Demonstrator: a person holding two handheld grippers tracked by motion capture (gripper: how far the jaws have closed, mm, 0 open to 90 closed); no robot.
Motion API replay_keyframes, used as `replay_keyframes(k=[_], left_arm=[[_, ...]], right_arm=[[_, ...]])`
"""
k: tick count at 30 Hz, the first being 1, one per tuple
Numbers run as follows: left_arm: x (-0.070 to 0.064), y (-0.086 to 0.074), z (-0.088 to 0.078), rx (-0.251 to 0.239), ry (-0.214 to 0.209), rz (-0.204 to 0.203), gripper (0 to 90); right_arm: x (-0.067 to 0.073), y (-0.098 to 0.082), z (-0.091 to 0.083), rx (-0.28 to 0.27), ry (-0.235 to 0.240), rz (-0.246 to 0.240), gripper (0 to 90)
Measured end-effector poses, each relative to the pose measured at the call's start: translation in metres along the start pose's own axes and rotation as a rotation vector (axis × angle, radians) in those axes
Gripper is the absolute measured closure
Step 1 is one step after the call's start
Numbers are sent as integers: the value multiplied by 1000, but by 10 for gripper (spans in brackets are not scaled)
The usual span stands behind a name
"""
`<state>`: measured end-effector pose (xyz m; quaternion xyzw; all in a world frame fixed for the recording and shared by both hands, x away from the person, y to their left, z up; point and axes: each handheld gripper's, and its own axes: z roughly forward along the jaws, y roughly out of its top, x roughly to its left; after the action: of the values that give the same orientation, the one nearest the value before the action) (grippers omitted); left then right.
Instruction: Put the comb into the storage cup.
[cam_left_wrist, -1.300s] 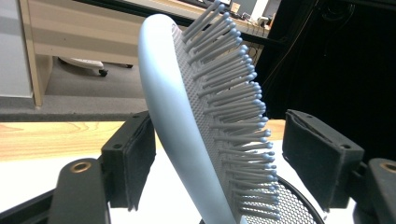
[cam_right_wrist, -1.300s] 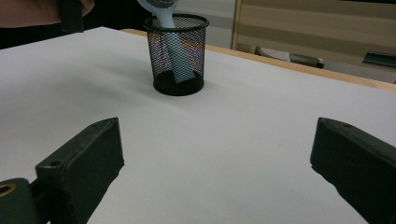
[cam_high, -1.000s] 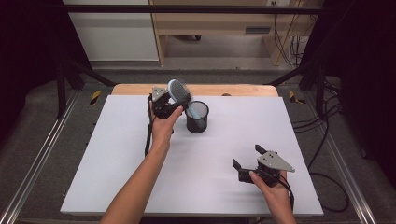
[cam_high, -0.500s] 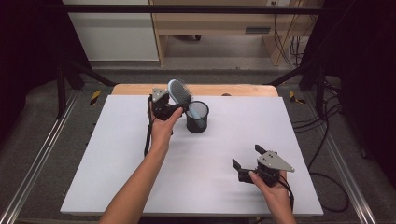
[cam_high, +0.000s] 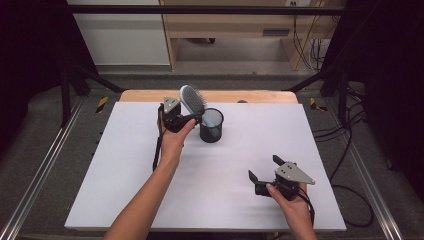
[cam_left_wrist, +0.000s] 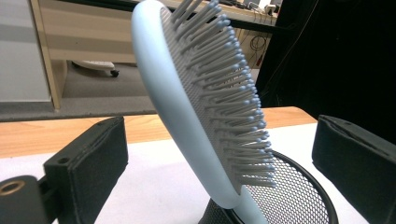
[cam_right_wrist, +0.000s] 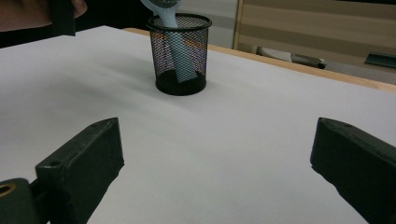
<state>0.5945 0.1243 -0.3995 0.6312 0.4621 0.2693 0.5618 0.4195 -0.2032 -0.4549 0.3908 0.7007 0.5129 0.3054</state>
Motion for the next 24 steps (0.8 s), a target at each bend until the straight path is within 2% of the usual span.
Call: replay_keyframes(k=[12, 24], left_arm=[[-4, -4, -6, 2, 2, 54, 37], [-3, -8, -11, 7, 5, 67, 35]], right_arm=[[0, 0, -1, 0, 1, 2, 30], [1, 0, 0, 1, 3, -5, 30]])
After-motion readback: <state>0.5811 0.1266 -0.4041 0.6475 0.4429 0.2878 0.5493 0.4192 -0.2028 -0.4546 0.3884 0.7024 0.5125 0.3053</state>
